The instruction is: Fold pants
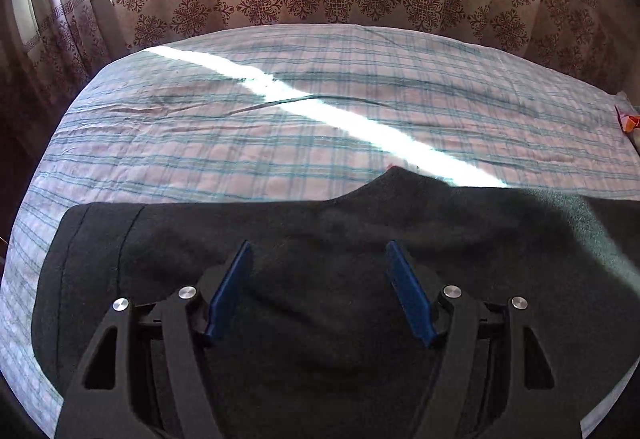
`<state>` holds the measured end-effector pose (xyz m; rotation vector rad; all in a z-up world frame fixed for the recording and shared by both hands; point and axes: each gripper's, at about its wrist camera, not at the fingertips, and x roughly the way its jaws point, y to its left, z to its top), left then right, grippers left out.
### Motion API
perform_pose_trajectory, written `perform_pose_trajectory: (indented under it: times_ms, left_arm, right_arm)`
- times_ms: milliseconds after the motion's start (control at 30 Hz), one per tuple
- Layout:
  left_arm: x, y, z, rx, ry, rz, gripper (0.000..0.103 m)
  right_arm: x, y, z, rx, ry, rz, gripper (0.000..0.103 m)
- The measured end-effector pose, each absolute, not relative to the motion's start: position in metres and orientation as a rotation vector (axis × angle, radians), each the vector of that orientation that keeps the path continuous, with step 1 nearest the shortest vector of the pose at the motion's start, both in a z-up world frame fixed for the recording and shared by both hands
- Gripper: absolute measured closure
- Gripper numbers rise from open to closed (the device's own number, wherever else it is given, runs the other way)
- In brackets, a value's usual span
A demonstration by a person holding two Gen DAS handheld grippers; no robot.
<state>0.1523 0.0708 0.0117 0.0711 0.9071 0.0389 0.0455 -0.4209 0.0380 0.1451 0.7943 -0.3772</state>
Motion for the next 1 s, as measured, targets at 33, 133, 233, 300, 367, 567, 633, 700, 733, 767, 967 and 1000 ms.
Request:
perform_pose_trajectory:
  times_ms: [33,133,233,300,367,567,633,700,733,767,967,1000]
  left_arm:
    - [0.145,0.078,0.008,0.088,0.919,0.055,0.032]
    - [0.128,0.096,-0.011,0.112,0.963,0.091,0.032]
    - [0.115,0.11,-0.022,0.105,0.966,0.103,0.032]
    - [0.107,0.111,-0.025,0.134,0.947,0.097,0.032]
    - [0.102,0.111,-0.028,0.165,0.931,0.086,0.032]
    - [0.09,0.122,-0.023,0.145,0.942,0.087,0.032]
    - [0.076,0.128,-0.014,0.148,0.942,0.124,0.033]
    - [0.058,0.136,-0.007,0.156,0.933,0.132,0.033]
    - [0.05,0.142,-0.008,0.157,0.94,0.141,0.033]
    - [0.044,0.147,-0.01,0.154,0.952,0.143,0.033]
    - [0.023,0.168,-0.029,0.127,0.956,0.137,0.032]
    - [0.023,0.168,-0.029,0.117,0.957,0.14,0.032]
  right_arm:
    - [0.042,-0.415,0.038,0.146,0.801,-0.363,0.042]
    - [0.033,-0.401,0.027,0.158,0.835,-0.343,0.042]
    - [0.028,-0.397,0.01,0.172,0.89,-0.361,0.042]
    - [0.028,-0.399,-0.009,0.166,0.956,-0.366,0.041]
    - [0.024,-0.396,-0.015,0.131,0.928,-0.356,0.04]
    - [0.023,-0.395,-0.006,0.145,0.988,-0.432,0.04]
    - [0.01,-0.387,0.009,0.167,0.948,-0.41,0.04]
    - [-0.005,-0.376,0.012,0.173,0.943,-0.397,0.039]
    - [-0.011,-0.373,0.009,0.179,0.947,-0.392,0.039]
    - [-0.015,-0.371,0.005,0.186,0.955,-0.385,0.039]
    - [-0.028,-0.366,-0.02,0.157,0.963,-0.384,0.038]
    - [-0.028,-0.366,-0.021,0.163,0.964,-0.383,0.038]
